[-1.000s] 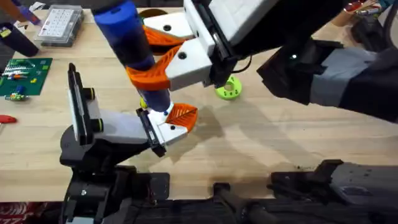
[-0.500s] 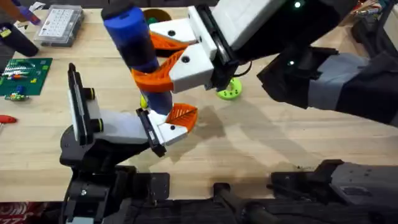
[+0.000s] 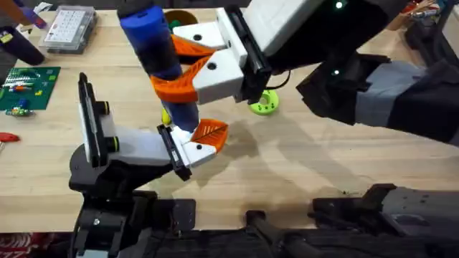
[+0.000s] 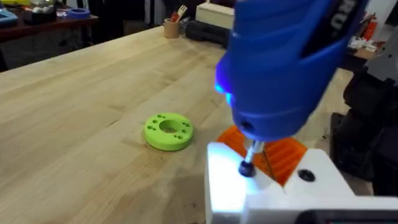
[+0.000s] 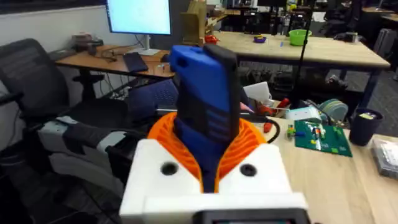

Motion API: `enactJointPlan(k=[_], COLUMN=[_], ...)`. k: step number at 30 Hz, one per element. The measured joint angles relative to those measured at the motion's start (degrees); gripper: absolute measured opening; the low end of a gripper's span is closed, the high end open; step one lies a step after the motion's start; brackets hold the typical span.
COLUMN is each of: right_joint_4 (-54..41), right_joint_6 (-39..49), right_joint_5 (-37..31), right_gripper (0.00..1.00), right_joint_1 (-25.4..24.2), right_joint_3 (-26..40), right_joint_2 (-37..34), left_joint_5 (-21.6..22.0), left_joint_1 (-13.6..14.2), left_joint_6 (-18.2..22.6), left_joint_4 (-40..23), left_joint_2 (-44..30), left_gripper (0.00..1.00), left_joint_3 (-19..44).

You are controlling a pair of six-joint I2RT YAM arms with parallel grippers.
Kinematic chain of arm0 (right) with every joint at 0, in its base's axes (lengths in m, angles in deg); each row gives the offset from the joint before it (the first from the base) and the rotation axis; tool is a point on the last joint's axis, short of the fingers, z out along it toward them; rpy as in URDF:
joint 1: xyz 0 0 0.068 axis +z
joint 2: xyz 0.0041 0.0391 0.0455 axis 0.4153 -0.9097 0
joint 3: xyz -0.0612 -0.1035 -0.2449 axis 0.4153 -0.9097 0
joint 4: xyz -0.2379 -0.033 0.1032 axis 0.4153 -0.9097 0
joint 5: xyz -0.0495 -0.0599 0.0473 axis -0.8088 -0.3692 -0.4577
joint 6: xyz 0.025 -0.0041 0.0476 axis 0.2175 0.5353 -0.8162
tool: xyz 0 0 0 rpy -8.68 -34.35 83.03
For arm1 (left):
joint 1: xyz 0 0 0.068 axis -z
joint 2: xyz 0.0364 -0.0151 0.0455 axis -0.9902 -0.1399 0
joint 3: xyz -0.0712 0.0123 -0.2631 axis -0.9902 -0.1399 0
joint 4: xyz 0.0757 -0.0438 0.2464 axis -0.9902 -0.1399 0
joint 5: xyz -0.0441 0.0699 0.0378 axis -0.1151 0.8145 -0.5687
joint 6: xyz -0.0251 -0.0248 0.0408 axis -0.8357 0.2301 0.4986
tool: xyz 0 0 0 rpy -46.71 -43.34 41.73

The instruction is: Pick up the gripper from the table and insert it into the empty holder that is missing its gripper. Then pick up a screw, insert it into the mounting hole, and use the screwdriver to tighten it. Finally, clean up the table by picking up the vegetable and placing it into the bucket.

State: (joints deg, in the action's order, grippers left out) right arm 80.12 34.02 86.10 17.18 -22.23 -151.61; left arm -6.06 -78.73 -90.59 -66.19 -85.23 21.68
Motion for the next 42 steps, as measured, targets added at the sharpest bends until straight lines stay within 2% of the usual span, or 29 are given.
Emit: enactJointPlan(k=[42], right_joint_4=[0.3], right_joint_6=[-0.6], right_joint_5=[-2.1], right_gripper=[0.070], right_joint_1=[0.1], right_joint_3=[-0.9], right_joint_2=[0.0], left_joint_5=[0.0], left_joint_1=[0.0], left_joint_6=[0.0], left_joint_4=[0.0], left_joint_2=[0.0], left_gripper=[0.012], left_joint_3=[0.0])
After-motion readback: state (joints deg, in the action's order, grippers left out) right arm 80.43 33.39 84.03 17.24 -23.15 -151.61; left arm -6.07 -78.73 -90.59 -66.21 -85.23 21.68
